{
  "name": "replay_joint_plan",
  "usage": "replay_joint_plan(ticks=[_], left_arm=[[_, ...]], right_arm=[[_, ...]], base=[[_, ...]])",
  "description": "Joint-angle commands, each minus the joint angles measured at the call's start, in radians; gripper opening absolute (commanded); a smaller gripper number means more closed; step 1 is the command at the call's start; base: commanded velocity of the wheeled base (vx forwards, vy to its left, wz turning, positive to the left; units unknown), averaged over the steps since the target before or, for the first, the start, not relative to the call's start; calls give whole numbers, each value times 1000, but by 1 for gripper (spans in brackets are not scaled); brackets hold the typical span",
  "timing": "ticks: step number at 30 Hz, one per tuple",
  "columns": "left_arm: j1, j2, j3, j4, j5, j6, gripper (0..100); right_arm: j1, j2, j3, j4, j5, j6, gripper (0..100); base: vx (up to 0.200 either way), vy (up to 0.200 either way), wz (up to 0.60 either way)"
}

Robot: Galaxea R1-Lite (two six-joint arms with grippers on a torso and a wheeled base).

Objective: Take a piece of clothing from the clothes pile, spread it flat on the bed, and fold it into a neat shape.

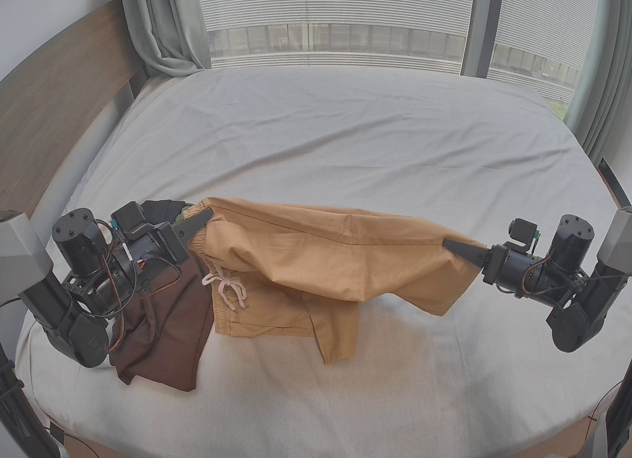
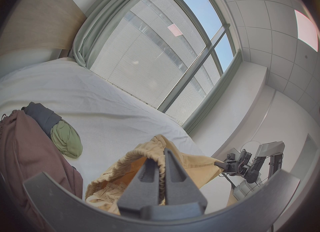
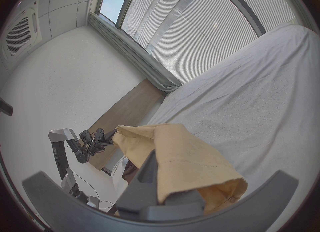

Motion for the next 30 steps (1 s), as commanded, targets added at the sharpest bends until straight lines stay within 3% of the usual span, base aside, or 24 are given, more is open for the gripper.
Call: replay_joint_plan(ticks=[1,30], left_arm=[[8,-8,0,0,0,0,0],[43,-5,-7,0,-8,-5,0]], right_arm=[[0,-15,-4,0,1,1,0],[-86,-16,-70,0,1,24,0]], base=[[0,0,0],[0,0,0]])
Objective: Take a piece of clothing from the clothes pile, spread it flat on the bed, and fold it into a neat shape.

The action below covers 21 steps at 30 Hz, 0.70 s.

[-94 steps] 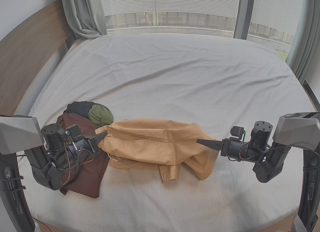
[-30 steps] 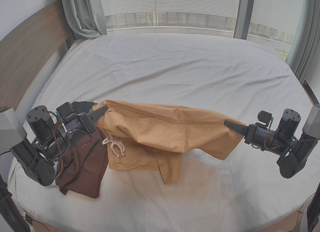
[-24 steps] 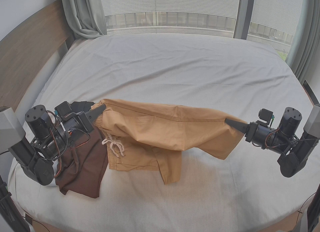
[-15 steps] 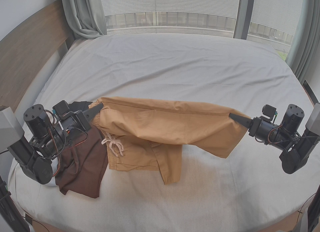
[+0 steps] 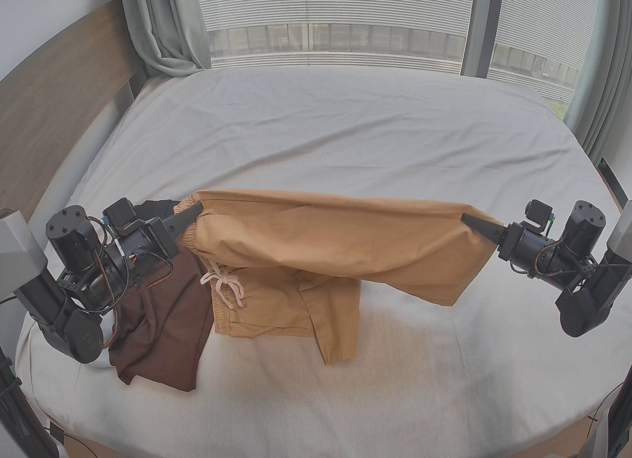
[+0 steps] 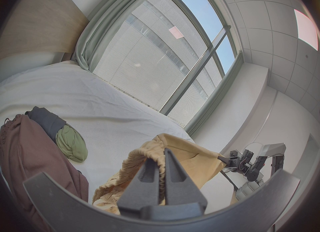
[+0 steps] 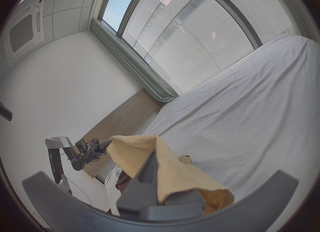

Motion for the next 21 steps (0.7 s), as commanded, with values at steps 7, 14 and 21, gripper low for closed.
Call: replay_joint_plan(ticks=[7,14,21], left_arm=[[1,3,-1,-1,0,0,0],[1,3,2,-1,2,0,0],[7,10,-4,-1,11,3,0]], right_arm=[[-11,2,-8,0,0,1,0],[0,5,-26,0,0,0,0],[6,82,-189,6,-57,13,0]], base=[[0,0,0],[0,0,0],[0,0,0]])
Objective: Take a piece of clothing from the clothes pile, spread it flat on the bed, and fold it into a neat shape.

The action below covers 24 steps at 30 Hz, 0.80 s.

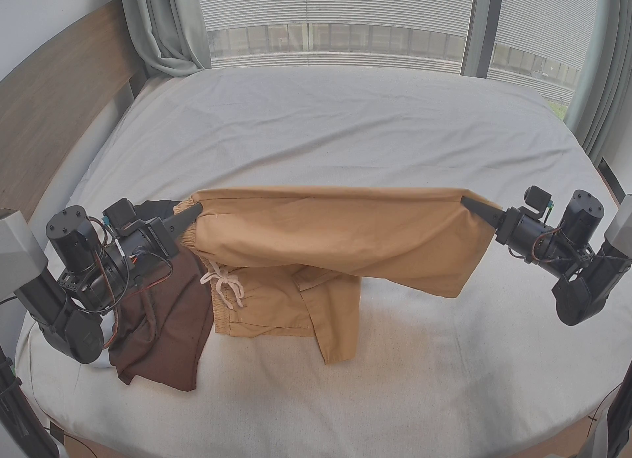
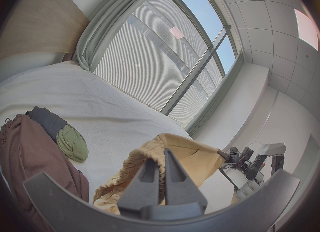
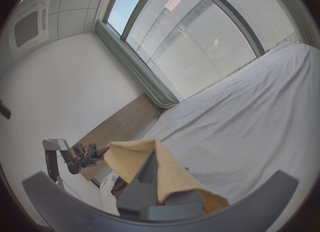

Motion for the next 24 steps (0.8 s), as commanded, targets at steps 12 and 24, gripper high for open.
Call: replay_joint_plan(ticks=[12,24], left_arm=[[19,116,-109,1,110,-18,0],[11,251,-253,1,170,-50,0]], right_arm=[[-6,175,-275,43,-37,84,0],[-24,247,-453,165,-47,87,0]], base=[[0,0,0],[0,0,0]])
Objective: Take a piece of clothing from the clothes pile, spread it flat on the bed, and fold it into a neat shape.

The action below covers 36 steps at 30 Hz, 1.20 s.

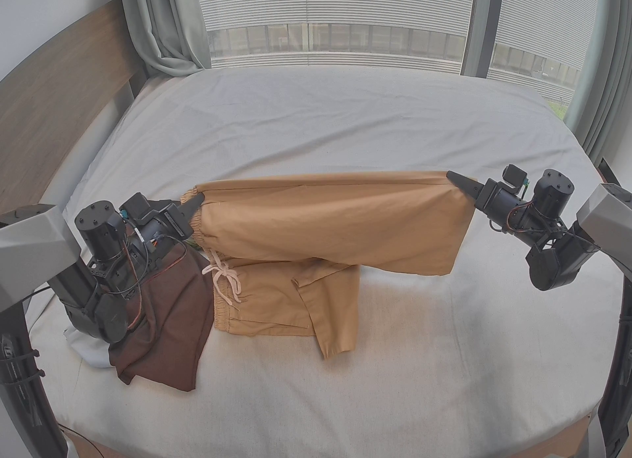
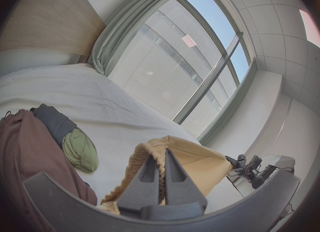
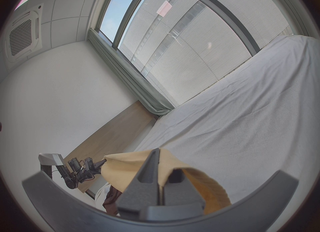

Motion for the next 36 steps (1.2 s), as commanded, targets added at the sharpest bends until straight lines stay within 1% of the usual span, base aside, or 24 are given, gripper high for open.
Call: replay_joint_plan(ticks=[1,5,7,9,12,15,18,22,27,36], left_arm=[[-3,79,-67,-1,23,-2,0],[-3,112,-107,-1,34,-5,0],[-3,132,-133,-1,39,-12,0],[-3,152,-168,-1,54,-40,0],[-3,172,-199,-1,62,-60,0],[3,212,-255,1,68,-77,0],[3,237,-289,-1,68,-78,0],[3,272,-337,-1,69,-89,0],[3,307,-389,1,91,-100,0],[6,338,-429,1,89,-107,0]], right_arm=[[-1,48,-69,28,-10,0,0],[4,83,-134,62,-41,0,0],[5,107,-172,82,-44,1,0],[5,140,-222,111,-44,1,0],[7,161,-256,127,-46,1,0],[10,207,-330,151,-73,1,0],[10,241,-379,165,-79,1,0],[10,265,-425,179,-81,1,0],[13,287,-466,191,-81,1,0],[11,318,-522,211,-89,1,0]], base=[[0,0,0],[0,0,0],[0,0,0],[0,0,0],[0,0,0],[0,0,0],[0,0,0],[0,0,0],[0,0,0],[0,0,0]])
